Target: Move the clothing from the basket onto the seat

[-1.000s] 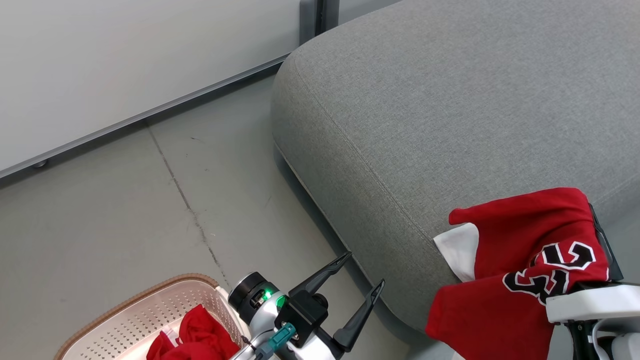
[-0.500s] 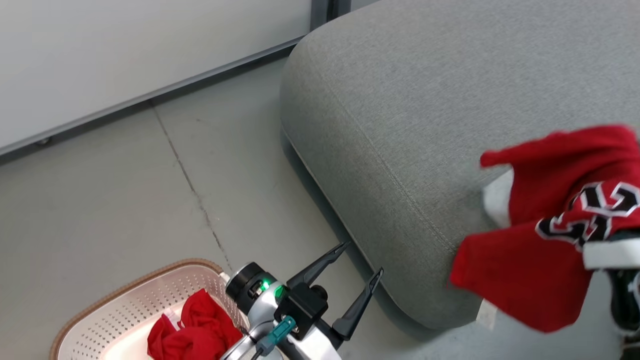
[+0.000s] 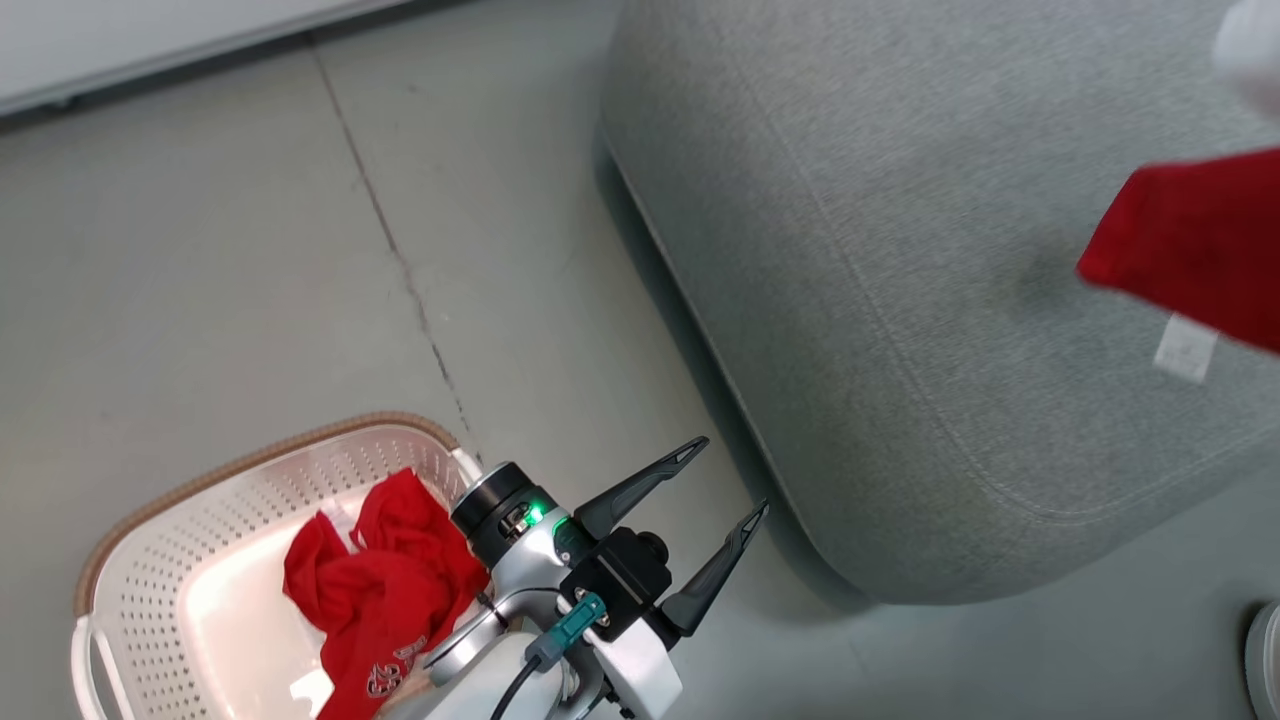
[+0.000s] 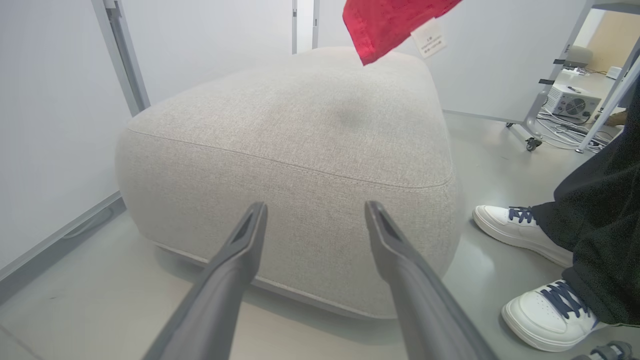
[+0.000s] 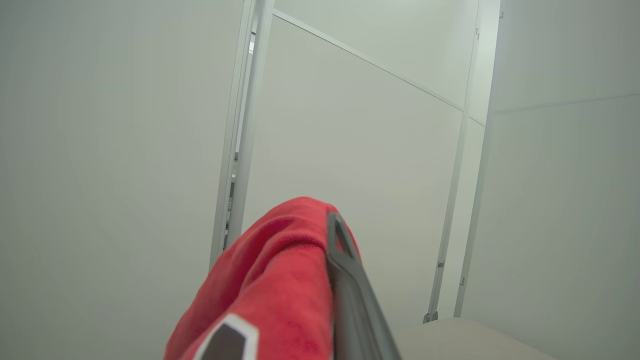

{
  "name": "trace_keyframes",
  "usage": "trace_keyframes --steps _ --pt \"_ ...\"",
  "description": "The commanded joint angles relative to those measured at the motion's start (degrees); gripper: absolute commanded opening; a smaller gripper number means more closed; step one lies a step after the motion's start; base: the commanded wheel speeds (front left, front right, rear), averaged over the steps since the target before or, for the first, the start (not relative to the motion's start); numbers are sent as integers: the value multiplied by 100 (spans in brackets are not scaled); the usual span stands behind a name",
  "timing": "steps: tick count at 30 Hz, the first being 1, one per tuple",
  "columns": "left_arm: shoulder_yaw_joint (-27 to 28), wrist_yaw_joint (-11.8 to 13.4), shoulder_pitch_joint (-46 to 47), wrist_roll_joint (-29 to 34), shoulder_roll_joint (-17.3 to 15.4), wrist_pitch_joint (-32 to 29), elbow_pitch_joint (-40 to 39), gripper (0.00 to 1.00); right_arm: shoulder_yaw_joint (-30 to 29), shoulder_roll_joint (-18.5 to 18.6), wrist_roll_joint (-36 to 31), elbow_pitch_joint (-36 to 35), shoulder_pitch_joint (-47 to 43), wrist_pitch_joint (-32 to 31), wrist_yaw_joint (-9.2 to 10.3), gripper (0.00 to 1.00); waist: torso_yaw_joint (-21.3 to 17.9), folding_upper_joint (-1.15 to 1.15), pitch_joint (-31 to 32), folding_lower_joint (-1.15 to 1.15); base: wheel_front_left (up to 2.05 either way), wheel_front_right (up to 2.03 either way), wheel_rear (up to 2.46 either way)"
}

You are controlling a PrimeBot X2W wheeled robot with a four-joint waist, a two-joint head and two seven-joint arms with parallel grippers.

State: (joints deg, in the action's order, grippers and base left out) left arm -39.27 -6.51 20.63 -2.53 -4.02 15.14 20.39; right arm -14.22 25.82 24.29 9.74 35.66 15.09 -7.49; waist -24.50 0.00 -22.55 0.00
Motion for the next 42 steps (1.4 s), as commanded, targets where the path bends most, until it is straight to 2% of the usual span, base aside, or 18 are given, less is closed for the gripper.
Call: trace_keyframes --steps 1,11,15,20,30,37,40,42 --pt "-28 -29 131 44 -39 2 8 100 -62 89 64 47 176 11 -1 0 200 0 -327 0 0 0 0" --pt "-179 -77 506 62 -137 2 -8 100 -468 664 525 1163 1445 7 -1 0 638 0 -1081 0 0 0 0" --pt "-238 -85 601 101 -146 2 -37 100 -441 861 417 1815 1705 8 -1 0 834 0 -1308 0 0 0 0" --pt "-349 -86 681 139 -156 2 -48 100 -346 937 254 2421 1825 8 -1 0 1019 0 -1517 0 0 0 0" --pt "-341 -46 829 132 -156 2 -126 100 -216 785 -63 3509 1940 9 -1 0 1393 0 -1920 0 0 0 0" --pt "-324 8 780 165 -191 2 -182 100 -154 635 -198 4097 1939 8 -1 0 1521 0 -2064 0 0 0 0" --pt "-338 19 751 163 -177 2 -180 100 44 620 -280 4457 1896 7 0 0 1538 0 -2073 0 0 0 0" --pt "-342 25 718 147 -176 2 -168 100 427 630 -449 4663 1856 8 0 0 1538 0 -2063 0 0 0 0"
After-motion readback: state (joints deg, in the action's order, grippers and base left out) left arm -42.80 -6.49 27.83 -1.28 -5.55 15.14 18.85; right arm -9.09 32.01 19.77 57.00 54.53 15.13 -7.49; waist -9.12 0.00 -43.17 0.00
